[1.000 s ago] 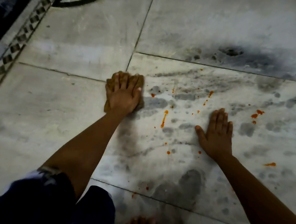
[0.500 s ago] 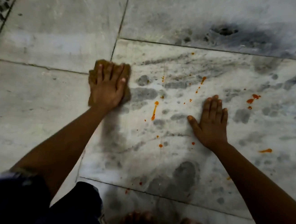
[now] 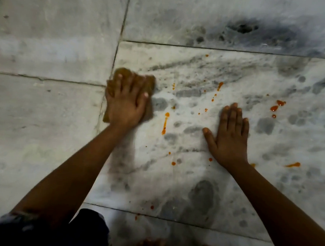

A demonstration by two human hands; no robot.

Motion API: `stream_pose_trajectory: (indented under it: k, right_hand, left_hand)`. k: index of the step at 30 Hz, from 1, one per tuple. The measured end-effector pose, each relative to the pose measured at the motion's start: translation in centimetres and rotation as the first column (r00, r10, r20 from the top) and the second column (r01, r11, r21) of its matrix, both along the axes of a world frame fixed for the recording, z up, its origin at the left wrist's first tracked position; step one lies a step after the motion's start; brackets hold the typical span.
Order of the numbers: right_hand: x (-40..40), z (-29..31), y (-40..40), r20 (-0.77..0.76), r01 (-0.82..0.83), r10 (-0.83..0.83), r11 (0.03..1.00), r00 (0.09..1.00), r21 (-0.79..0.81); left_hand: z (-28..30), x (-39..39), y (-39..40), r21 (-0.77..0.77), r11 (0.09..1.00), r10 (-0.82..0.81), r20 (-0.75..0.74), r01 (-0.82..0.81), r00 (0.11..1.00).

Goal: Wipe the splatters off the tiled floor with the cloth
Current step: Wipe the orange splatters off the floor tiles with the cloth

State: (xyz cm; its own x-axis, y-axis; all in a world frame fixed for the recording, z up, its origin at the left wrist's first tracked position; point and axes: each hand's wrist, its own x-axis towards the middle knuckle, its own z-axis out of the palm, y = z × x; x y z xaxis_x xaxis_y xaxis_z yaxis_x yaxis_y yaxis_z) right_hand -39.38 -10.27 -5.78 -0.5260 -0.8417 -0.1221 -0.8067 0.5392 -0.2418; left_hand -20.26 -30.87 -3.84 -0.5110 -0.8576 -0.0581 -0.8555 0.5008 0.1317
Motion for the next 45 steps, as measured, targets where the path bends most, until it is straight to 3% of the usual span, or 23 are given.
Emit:
stream_pose_trajectory:
  k: [3,5,8,11,13,16,20,23,26,28,31,34,36,40,45]
  right_hand:
    - [0.0,0.0,0.1,-0.013,0.008,-0.009,1.000,1.000,-0.019]
    - [0.1,0.1,0.0,-0.002,0.011,-0.011,1.000,1.000,-0.025]
    - [0.2,0.2,0.0,0.002,0.014,-0.014,1.000,1.000,-0.015]
    - [0.0,0.3,0.0,0.011,0.004,-0.004,1.000,1.000,0.000]
    - [-0.2,0.3,0.0,0.019,0.001,-0.001,1.000,1.000,0.003]
    - [-0.1,0.3,-0.1,0.036,-0.009,0.009,1.000,0.999,0.011]
    - [-0.2,0.4,-0.1,0.061,-0.029,0.027,0.999,0.998,0.029]
    - [-0.4,0.7,-0.1,0.112,-0.042,0.036,0.998,0.993,0.045]
    - [-0.6,0.9,0.4,0.081,-0.049,0.048,0.999,0.996,0.005]
    - [-0.9,0.8,1.1,0.031,-0.050,0.051,0.999,0.998,-0.019]
    - [-0.8,0.7,1.5,0.024,-0.016,0.016,1.000,1.000,-0.021]
    - [-0.6,1.0,1.2,0.053,-0.016,0.015,1.000,0.998,0.017]
    - [-1.0,1.1,1.3,0.069,-0.040,0.038,0.999,0.997,0.031]
    - [-1.3,1.1,1.6,0.082,-0.049,0.047,0.998,0.996,0.027]
    - [-0.5,1.0,2.4,0.106,0.051,-0.053,0.998,0.993,0.025]
  left_hand:
    - [0.6,-4.6,-5.1,0.044,0.969,0.243,-0.009,-0.243,0.970]
    - [0.8,-7.9,-6.7,0.050,0.971,0.235,0.006,-0.235,0.972]
    - [0.6,-10.6,-4.1,0.036,0.999,-0.009,0.010,0.009,1.000]
    - [0.3,-7.8,-0.3,0.021,0.950,-0.312,-0.017,0.313,0.950]
    - [0.2,-5.3,-0.5,0.016,0.925,-0.381,-0.003,0.381,0.925]
    - [0.4,-6.0,-4.0,0.021,0.973,-0.229,0.030,0.228,0.973]
    - [1.5,-12.9,-7.0,0.128,0.991,0.030,0.039,-0.034,0.999]
    - [1.3,-15.5,-4.0,0.154,0.985,-0.085,0.080,0.072,0.993]
    - [0.7,-11.9,0.7,0.077,0.929,-0.366,0.053,0.361,0.929]
    - [0.5,-8.4,1.6,0.065,0.894,-0.447,0.029,0.444,0.894]
    - [1.0,-8.3,-0.7,0.112,0.922,-0.376,0.019,0.372,0.927]
    - [2.0,-13.9,-4.2,0.217,0.951,-0.224,-0.015,0.221,0.975]
    - [2.4,-18.1,-5.3,0.294,0.930,-0.223,-0.033,0.223,0.974]
    - [2.1,-21.7,-0.5,0.280,0.859,-0.458,0.042,0.430,0.888]
    - [1.3,-12.8,4.9,0.163,0.726,-0.683,0.055,0.668,0.729]
